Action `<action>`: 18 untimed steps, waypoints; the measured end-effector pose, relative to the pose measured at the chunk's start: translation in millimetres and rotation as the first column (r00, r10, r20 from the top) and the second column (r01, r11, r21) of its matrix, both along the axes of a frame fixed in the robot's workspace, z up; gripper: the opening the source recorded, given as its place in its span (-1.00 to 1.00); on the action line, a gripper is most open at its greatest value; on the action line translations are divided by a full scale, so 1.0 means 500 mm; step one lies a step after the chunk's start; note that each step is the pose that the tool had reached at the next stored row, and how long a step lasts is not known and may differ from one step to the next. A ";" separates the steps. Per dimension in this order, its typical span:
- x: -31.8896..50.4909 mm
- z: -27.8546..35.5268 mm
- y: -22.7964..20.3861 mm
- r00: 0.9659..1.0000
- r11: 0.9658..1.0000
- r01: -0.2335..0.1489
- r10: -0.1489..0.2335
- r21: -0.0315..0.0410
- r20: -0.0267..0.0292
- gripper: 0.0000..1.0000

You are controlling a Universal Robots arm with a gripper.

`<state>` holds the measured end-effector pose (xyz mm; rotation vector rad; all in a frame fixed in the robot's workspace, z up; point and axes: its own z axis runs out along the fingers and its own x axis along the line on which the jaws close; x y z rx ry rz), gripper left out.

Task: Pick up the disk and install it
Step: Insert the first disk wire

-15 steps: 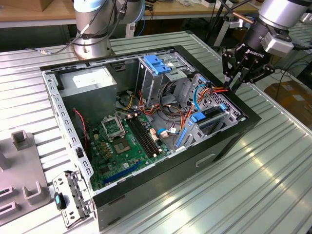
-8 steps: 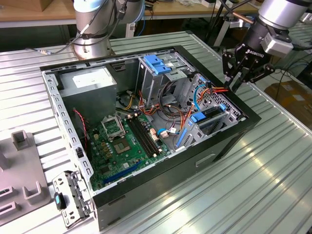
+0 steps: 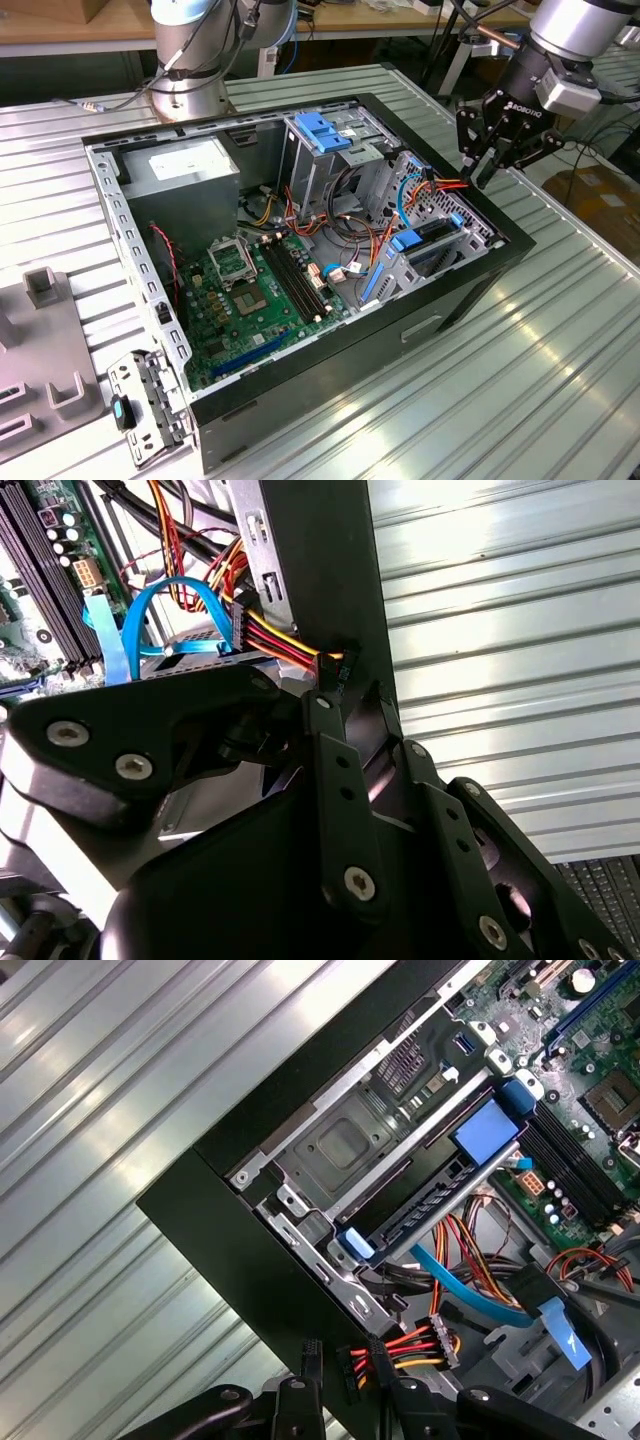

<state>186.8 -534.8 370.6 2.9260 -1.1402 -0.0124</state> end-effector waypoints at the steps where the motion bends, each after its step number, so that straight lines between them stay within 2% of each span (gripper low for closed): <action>1: 0.000 0.000 0.0000 1.000 1.000 0.000 0.000 0.000 0.000 -0.37; 3: 0.000 0.000 0.0001 1.000 1.000 -0.002 0.002 0.000 0.002 -0.37; 4: 0.000 0.000 0.0003 1.000 1.000 -0.008 0.008 0.001 0.009 -0.37; 5: 0.000 0.000 0.0005 1.000 1.000 -0.019 0.019 0.000 0.023 -0.37; 6: 0.000 -0.001 0.0011 0.999 1.000 -0.029 0.029 0.000 0.029 -0.37; 13: -0.004 -0.002 0.0014 0.996 0.996 -0.085 0.084 0.000 0.030 -0.37; 15: -0.007 -0.003 0.0015 0.994 0.994 -0.105 0.105 0.000 0.030 -0.37; 17: -0.007 -0.005 0.0014 0.992 0.993 -0.118 0.118 0.000 0.034 -0.37; 18: -0.007 -0.005 0.0013 0.990 0.991 -0.137 0.137 -0.001 0.036 -0.37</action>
